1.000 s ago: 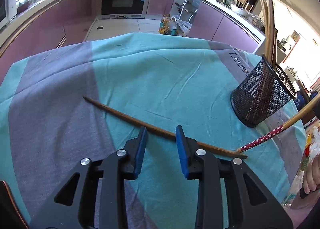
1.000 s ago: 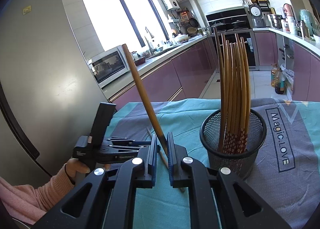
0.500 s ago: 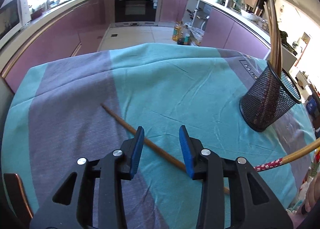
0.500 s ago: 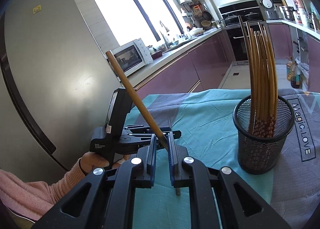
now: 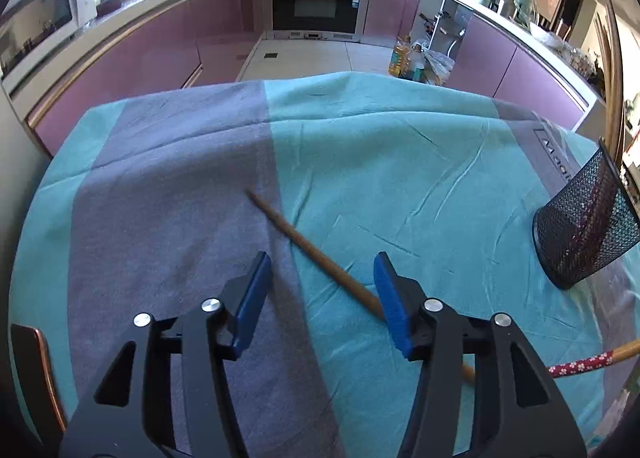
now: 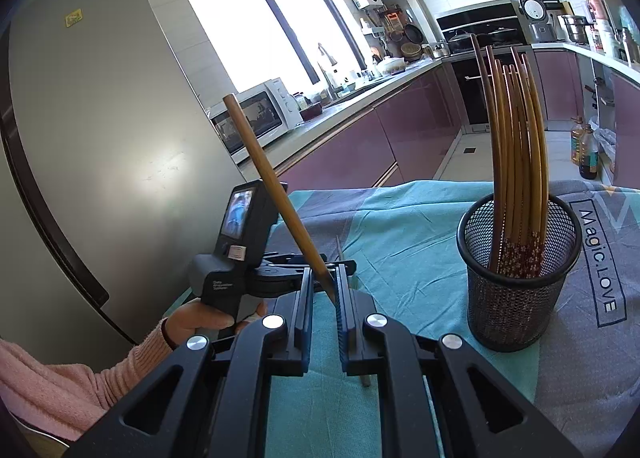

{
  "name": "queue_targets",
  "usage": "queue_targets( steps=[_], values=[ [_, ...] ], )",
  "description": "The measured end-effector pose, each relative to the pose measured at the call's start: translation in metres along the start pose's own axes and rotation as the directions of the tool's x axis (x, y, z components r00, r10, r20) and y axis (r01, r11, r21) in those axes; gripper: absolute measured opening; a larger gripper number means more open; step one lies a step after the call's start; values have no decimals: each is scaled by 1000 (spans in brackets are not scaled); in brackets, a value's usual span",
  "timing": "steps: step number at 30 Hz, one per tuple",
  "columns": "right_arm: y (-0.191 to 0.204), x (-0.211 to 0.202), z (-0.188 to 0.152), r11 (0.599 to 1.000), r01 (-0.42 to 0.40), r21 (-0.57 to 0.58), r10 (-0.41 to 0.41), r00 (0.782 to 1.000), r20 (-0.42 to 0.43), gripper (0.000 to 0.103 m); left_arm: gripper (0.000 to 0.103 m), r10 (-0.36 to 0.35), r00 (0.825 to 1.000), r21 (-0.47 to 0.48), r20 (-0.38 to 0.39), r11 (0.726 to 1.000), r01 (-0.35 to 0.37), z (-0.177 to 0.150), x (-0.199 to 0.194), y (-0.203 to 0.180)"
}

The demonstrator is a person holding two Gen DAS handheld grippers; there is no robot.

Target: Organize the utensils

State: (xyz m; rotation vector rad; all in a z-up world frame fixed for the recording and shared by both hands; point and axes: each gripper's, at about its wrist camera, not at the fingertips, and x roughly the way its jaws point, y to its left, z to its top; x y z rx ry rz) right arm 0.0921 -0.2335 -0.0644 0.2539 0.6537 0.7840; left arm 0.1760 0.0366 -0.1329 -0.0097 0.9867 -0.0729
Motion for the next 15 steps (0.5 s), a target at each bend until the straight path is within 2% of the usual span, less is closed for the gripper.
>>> queue_targets(
  steps=[2, 4, 6, 8, 15],
  values=[
    [-1, -1, 0, 1000, 2, 2, -2, 1000, -1, 9, 54, 2, 1000, 27, 0, 1000, -2, -1, 2, -7],
    [-3, -1, 0, 1000, 1, 6, -1, 1000, -1, 9, 45, 5, 1000, 55, 2, 998, -5, -2, 0, -13],
    [-3, 0, 1, 1000, -2, 9, 2, 1000, 0, 9, 31, -9, 1000, 78, 1, 997, 9, -3, -1, -16],
    [-3, 0, 1, 1000, -3, 9, 3, 1000, 0, 9, 24, -25, 1000, 106, 4, 994, 24, -5, -5, -18],
    [-8, -1, 0, 1000, 1, 15, -1, 1000, 2, 9, 12, -99, 995, 208, 7, 974, 95, -13, -15, -25]
  ],
)
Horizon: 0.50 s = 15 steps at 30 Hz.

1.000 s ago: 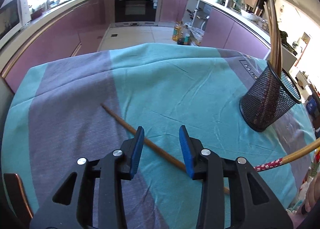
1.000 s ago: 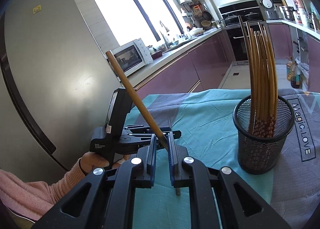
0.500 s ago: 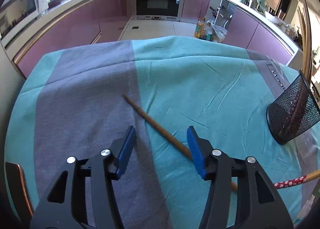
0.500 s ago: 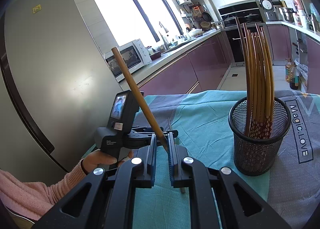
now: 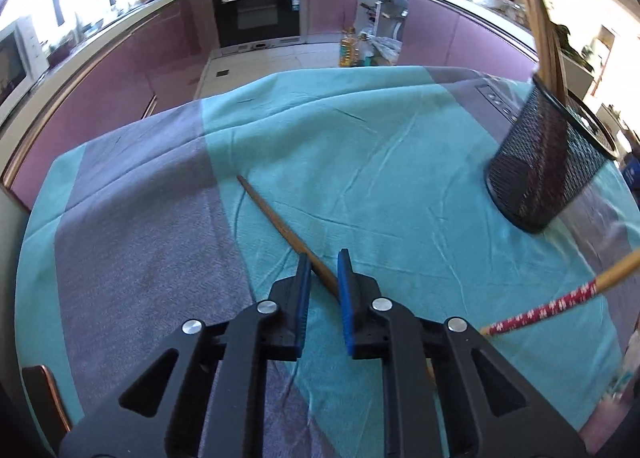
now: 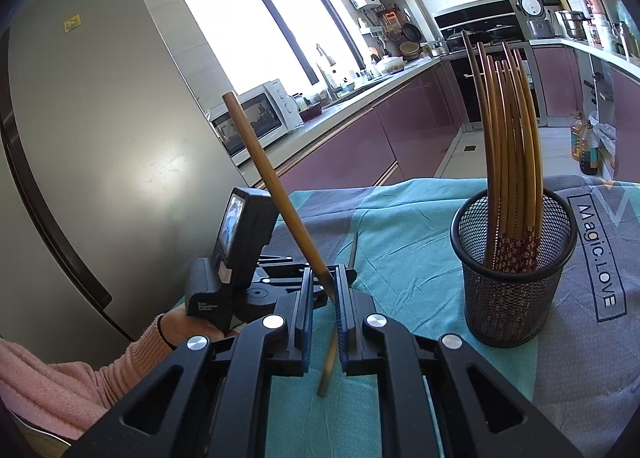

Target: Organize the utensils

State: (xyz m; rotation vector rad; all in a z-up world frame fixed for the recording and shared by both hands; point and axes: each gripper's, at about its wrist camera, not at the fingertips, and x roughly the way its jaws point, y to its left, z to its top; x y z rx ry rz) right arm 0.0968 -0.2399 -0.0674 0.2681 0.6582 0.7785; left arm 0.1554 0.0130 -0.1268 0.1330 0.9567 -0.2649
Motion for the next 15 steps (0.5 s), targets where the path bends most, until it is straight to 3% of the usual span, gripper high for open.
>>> queue_targets(
  steps=[1, 2, 4, 8, 11, 12, 13, 15],
  values=[
    [0, -1, 0, 1000, 2, 1, -2, 1000, 1, 9, 11, -3, 1000, 19, 6, 1000, 3, -2, -3, -1],
    [-1, -1, 0, 1000, 3, 4, -3, 1000, 2, 9, 2, -15, 1000, 35, 10, 999, 15, -4, -6, -2],
    [-2, -1, 0, 1000, 5, 12, -5, 1000, 3, 9, 1, -59, 998, 49, 5, 997, 58, -7, -10, -3],
    [-4, -3, 0, 1000, 9, 20, -9, 1000, 4, 9, 1, -49, 999, 88, 10, 995, 48, -13, -13, -8],
    [-5, -5, -1, 1000, 11, 22, -11, 1000, 6, 8, 8, -36, 998, 60, 42, 998, 34, -11, -21, -5],
    [-4, -3, -1, 1000, 11, 23, -11, 1000, 6, 8, 14, -28, 999, 42, 46, 999, 26, -10, -22, -2],
    [-4, -3, -1, 1000, 11, 23, -11, 1000, 6, 8, 26, -24, 999, 25, 41, 999, 23, -8, -21, 1],
    [-4, -3, -1, 1000, 10, 23, -10, 1000, 6, 8, 27, -5, 1000, -9, 29, 1000, 6, -2, -16, 6]
  ],
)
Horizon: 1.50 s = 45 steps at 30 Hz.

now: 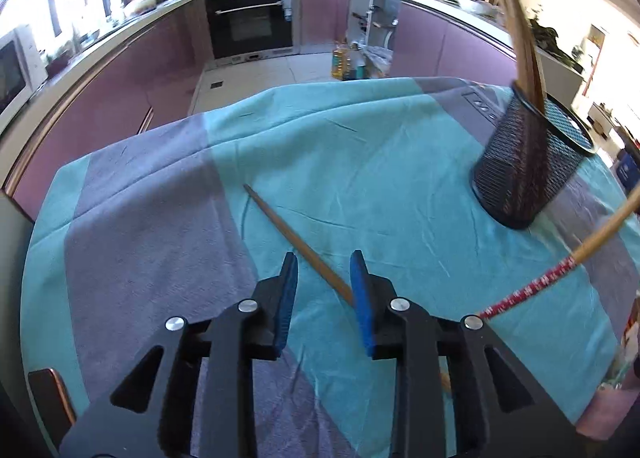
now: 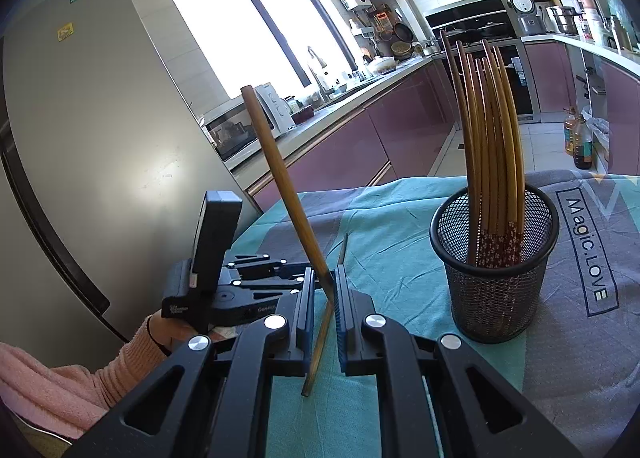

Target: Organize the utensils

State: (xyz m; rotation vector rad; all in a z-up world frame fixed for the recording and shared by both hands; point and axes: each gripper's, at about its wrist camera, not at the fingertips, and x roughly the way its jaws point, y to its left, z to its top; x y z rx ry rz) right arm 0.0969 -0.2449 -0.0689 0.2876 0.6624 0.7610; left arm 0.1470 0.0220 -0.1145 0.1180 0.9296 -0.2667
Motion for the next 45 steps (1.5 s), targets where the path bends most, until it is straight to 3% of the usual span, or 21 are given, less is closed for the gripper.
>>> queue_targets(
  steps=[7, 10, 20, 25, 30, 40, 45],
  values=[
    [-4, -3, -2, 1000, 4, 3, -4, 1000, 3, 8, 26, 6, 999, -76, -49, 997, -10, 12, 21, 12],
    [-3, -4, 0, 1000, 15, 2, -15, 1000, 5, 8, 17, -22, 999, -45, -44, 999, 20, 15, 23, 4],
    [-4, -7, 1, 999, 46, -6, -46, 999, 15, 8, 12, -45, 998, 159, -34, 986, 50, 5, 16, -52],
    [-6, -9, 2, 998, 58, -4, -58, 998, 16, 8, 19, -32, 999, 168, -42, 985, 39, 4, 17, -60],
    [-6, -8, 3, 997, 82, -6, -82, 997, 15, 5, 17, -47, 997, 143, -56, 988, 55, 5, 18, -62],
    [-17, -2, 2, 992, 127, 21, -126, 991, -54, 5, 18, -45, 998, 129, -50, 990, 51, -2, 19, -60],
    [-58, -4, -19, 977, 135, 166, -113, 985, -131, 5, 18, -43, 998, 130, -46, 990, 48, -5, 17, -60]
  ],
)
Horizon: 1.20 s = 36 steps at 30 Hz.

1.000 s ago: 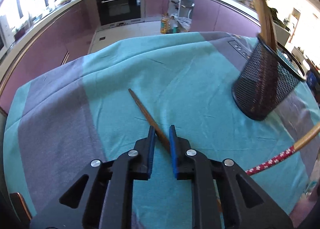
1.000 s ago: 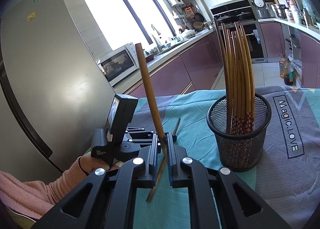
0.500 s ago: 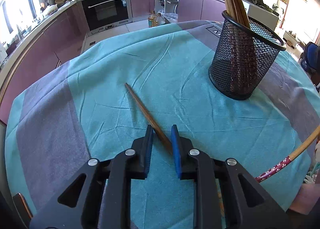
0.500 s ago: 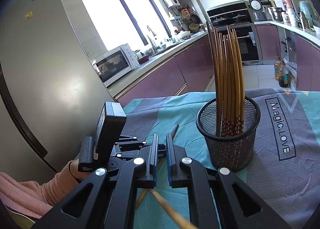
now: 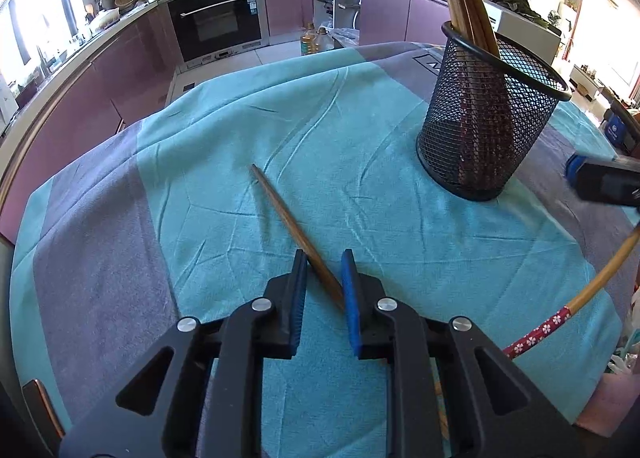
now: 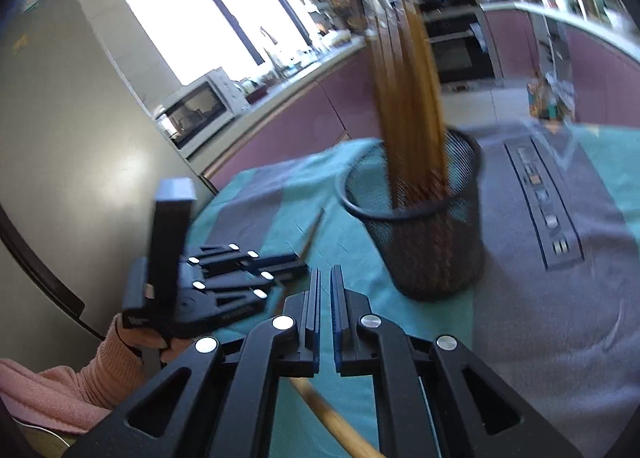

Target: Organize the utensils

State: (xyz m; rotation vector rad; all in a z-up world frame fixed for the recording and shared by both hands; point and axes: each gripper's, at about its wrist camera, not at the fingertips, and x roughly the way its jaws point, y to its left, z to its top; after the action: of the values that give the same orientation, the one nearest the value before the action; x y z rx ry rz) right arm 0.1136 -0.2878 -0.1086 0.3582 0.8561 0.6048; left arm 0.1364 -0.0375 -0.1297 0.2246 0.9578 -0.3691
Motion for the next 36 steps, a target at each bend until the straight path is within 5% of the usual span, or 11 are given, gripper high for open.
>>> queue_targets(
  steps=[11, 13, 14, 15, 20, 22, 24, 28, 36],
  values=[
    [-71, 2, -16, 956, -77, 282, 92, 995, -40, 6, 16, -10, 1000, 16, 3, 1000, 10, -5, -5, -2],
    [-75, 4, -23, 932, -112, 345, 129, 991, -26, 13, 16, -8, 1000, 17, 4, 1000, 8, -6, -6, -3],
    [-79, 4, -28, 915, -123, 384, 141, 990, -19, 32, 16, -6, 1000, 17, 3, 1000, 6, -6, -6, -3],
    [-80, 2, -32, 911, -122, 394, 138, 990, -12, 36, 16, -4, 1000, 19, 3, 1000, 4, -6, -7, -3],
    [-80, -11, -43, 900, -134, 415, 147, 989, 1, 36, 16, -11, 1000, 18, 7, 1000, 11, -9, -7, -4],
    [-81, -15, -49, 896, -131, 424, 145, 989, -1, 31, 16, -14, 1000, 16, 9, 1000, 14, -9, -8, -3],
    [-79, -14, -50, 901, -116, 419, 131, 991, -7, 9, 16, -16, 1000, 15, 11, 1000, 16, -10, -7, -3],
    [-77, -13, -44, 910, -116, 398, 127, 992, -2, 0, 16, -22, 1000, 13, 11, 1000, 22, -11, -8, -1],
    [-47, -35, 6, 985, -33, 172, 33, 999, 0, 0, 14, -45, 999, 31, 14, 999, 45, -15, -12, -3]
  ],
)
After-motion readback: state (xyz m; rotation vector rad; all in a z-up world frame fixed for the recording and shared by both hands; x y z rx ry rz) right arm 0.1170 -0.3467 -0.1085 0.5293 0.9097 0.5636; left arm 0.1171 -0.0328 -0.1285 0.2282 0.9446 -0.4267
